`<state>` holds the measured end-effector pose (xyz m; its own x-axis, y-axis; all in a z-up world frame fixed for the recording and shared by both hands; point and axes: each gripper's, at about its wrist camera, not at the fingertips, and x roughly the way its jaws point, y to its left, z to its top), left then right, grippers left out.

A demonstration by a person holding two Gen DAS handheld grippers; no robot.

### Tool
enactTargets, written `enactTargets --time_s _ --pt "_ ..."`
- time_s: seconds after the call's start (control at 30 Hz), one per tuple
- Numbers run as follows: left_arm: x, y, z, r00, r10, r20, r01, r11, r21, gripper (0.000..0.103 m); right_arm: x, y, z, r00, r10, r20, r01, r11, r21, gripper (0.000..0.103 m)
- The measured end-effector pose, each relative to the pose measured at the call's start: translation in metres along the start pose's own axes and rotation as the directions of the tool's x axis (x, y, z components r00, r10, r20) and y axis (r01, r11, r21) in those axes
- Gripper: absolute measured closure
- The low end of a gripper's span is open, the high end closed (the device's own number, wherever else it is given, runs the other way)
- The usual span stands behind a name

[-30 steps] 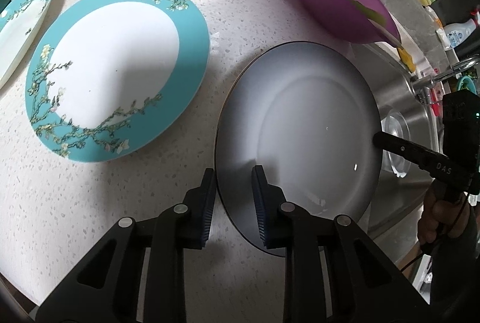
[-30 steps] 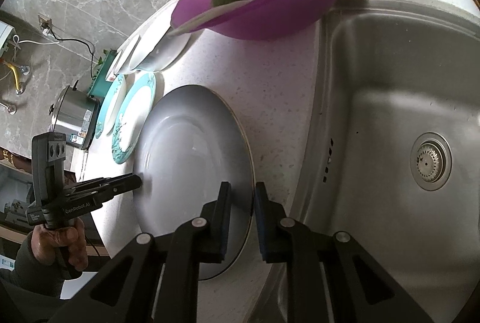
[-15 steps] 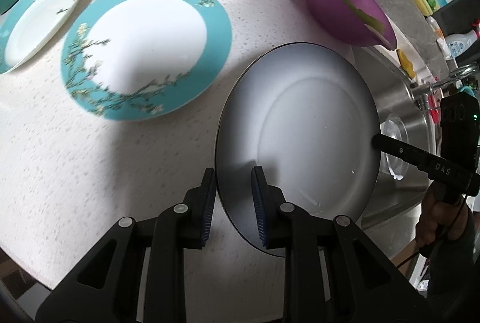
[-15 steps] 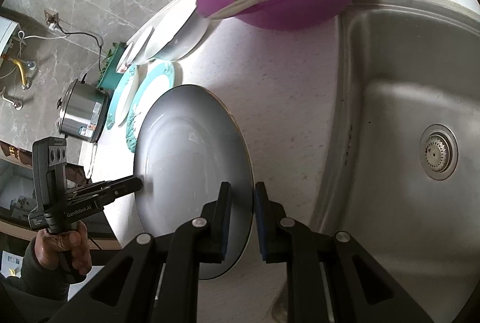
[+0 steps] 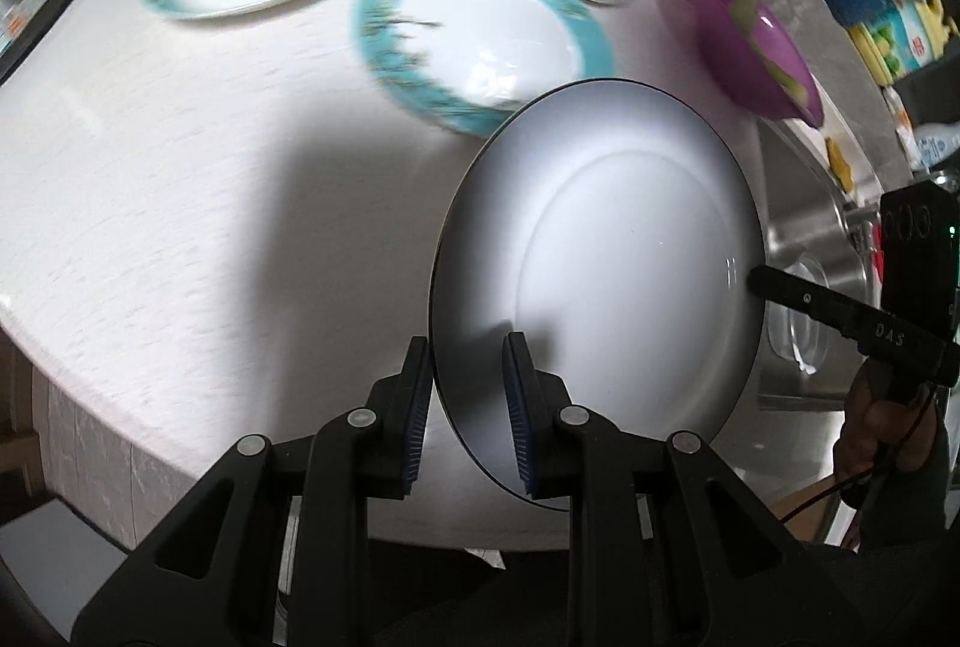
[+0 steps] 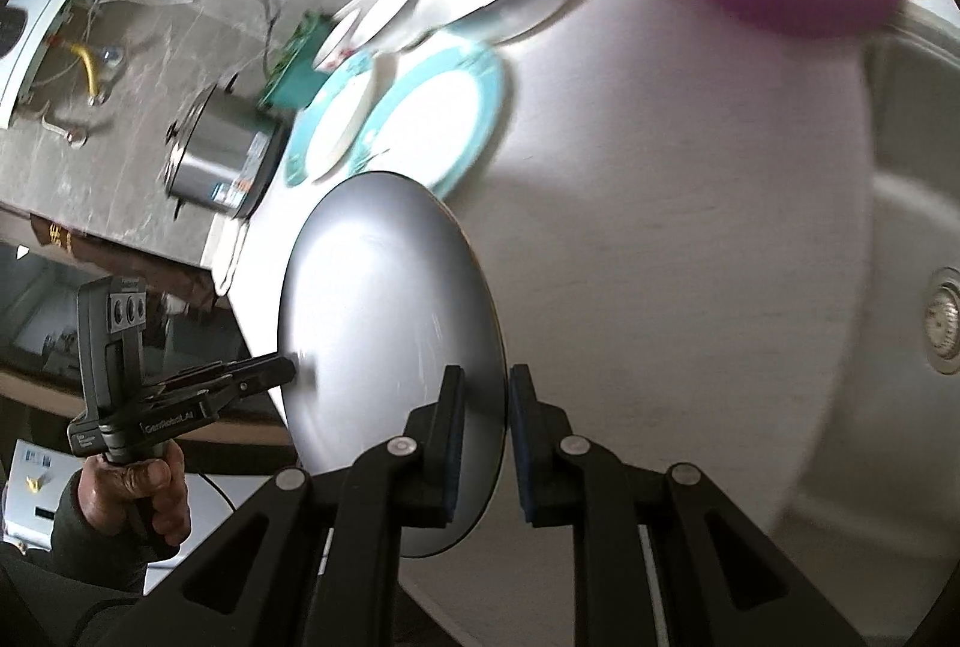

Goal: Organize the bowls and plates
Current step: 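Lift the grey-rimmed plate with both grippers and carry it toward the teal plates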

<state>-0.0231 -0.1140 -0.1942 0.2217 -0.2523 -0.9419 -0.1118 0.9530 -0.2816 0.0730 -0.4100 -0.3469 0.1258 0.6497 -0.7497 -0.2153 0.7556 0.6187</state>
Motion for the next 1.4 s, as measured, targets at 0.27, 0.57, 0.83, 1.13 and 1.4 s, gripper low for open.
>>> enactTargets --time_s 0.27,0.57,0.83,1.13,1.4 --pt "-0.018 0.077 0.001 1.000 -0.010 -0.013 0.010 1.000 0.009 0.082 0.052 0.048 -0.003 0.999 -0.005 -0.032 0.005 1.000 0.006 0.085" --pt "-0.011 0.144 0.006 0.995 -0.050 -0.085 0.055 0.996 0.066 0.082 0.095 0.077 -0.015 0.998 -0.062 -0.026 0.065 0.993 0.100 0.085" --pt "-0.004 0.172 0.011 0.990 -0.072 -0.121 0.086 0.990 0.112 0.082 0.112 0.068 -0.029 0.996 -0.081 -0.032 0.086 0.977 0.197 0.085" --pt "-0.003 0.177 0.019 0.989 -0.090 -0.117 0.106 0.985 0.139 0.082 0.112 0.072 -0.028 0.994 -0.113 0.000 0.111 0.972 0.208 0.085" --pt "0.007 0.164 0.029 0.984 -0.136 -0.118 0.151 0.980 0.130 0.082 0.112 0.077 -0.031 0.990 -0.136 0.024 0.128 0.969 0.212 0.083"
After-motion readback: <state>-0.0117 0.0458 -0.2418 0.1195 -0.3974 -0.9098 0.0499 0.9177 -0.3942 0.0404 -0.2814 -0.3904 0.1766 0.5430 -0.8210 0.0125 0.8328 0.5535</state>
